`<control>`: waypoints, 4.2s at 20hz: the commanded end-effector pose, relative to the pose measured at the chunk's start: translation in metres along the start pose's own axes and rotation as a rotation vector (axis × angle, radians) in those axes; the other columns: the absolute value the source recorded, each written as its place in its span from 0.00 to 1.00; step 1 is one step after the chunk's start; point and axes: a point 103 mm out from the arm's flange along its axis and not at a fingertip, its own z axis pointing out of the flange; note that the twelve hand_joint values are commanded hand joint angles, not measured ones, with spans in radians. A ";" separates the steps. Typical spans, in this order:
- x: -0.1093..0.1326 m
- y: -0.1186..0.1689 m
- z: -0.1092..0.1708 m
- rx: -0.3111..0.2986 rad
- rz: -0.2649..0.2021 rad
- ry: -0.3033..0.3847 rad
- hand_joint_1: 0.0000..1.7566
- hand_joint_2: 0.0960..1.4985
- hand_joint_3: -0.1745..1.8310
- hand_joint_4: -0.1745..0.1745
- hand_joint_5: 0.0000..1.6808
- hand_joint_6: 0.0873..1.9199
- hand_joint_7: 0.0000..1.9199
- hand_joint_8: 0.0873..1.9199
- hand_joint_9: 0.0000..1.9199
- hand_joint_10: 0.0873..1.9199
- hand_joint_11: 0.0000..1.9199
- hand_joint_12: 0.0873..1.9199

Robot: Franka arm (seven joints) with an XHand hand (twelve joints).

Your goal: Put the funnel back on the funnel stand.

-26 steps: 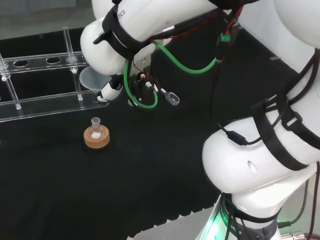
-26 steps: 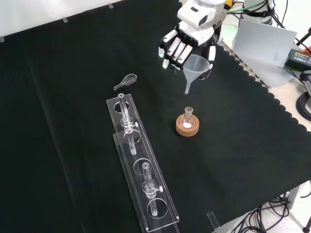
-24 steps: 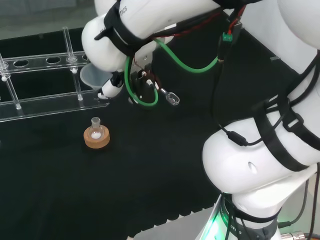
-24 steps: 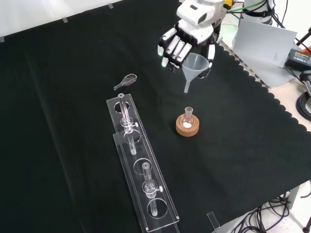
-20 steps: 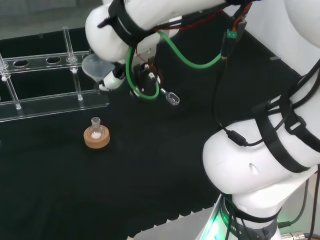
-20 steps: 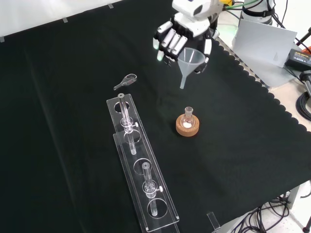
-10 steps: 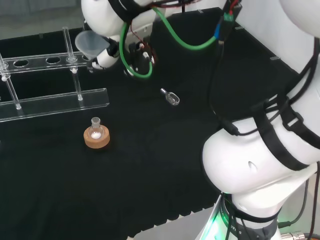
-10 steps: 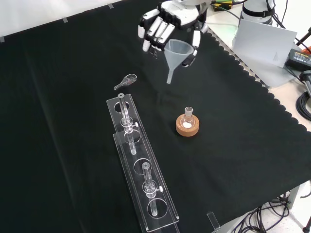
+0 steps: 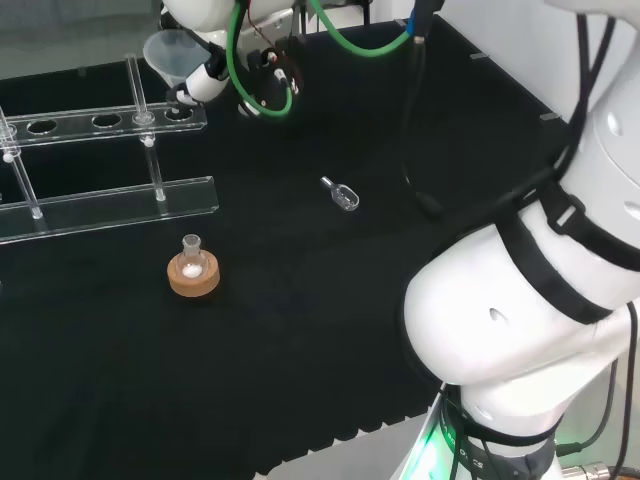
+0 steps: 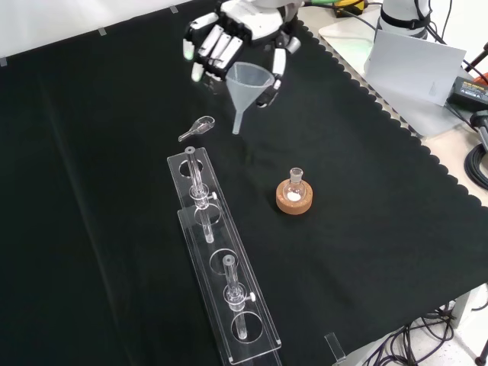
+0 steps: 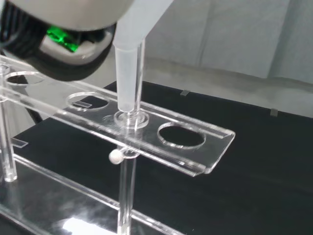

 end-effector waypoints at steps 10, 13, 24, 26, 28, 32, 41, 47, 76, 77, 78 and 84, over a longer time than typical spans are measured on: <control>-0.039 0.064 0.045 0.075 -0.065 -0.120 0.54 0.31 0.36 0.57 0.47 0.32 0.54 0.23 0.38 0.21 0.00 0.72; -0.043 0.071 0.053 0.085 -0.068 -0.122 0.54 0.31 0.36 0.57 0.48 0.32 0.54 0.23 0.39 0.21 0.00 0.72; -0.052 0.080 0.071 0.119 -0.080 -0.138 0.54 0.31 0.36 0.57 0.48 0.32 0.54 0.23 0.39 0.21 0.00 0.72; -0.052 0.080 0.073 0.125 -0.083 -0.132 0.54 0.31 0.36 0.57 0.48 0.32 0.54 0.23 0.39 0.21 0.00 0.72; -0.051 0.080 0.075 0.129 -0.086 -0.128 0.54 0.31 0.36 0.57 0.48 0.32 0.54 0.23 0.39 0.21 0.00 0.72; -0.049 0.080 0.078 0.133 -0.102 -0.116 0.54 0.31 0.36 0.58 0.48 0.32 0.55 0.22 0.39 0.21 0.00 0.72; -0.046 0.082 0.064 0.128 -0.130 -0.127 0.54 0.31 0.36 0.58 0.49 0.32 0.55 0.22 0.39 0.21 0.00 0.72; -0.044 0.079 0.060 0.147 -0.109 -0.115 0.54 0.31 0.36 0.58 0.49 0.32 0.55 0.22 0.39 0.21 0.00 0.72; -0.023 0.071 0.087 0.210 -0.027 0.049 0.53 0.31 0.36 0.58 0.49 0.32 0.55 0.22 0.39 0.21 0.00 0.72; -0.024 0.071 0.088 0.205 -0.027 0.051 0.53 0.31 0.36 0.58 0.49 0.32 0.55 0.22 0.39 0.21 0.00 0.71; -0.024 0.071 0.088 0.199 -0.028 0.050 0.53 0.31 0.36 0.58 0.49 0.32 0.55 0.22 0.39 0.21 0.00 0.71; -0.026 0.073 0.095 0.196 -0.027 0.061 0.53 0.31 0.36 0.58 0.49 0.32 0.55 0.22 0.39 0.21 0.00 0.71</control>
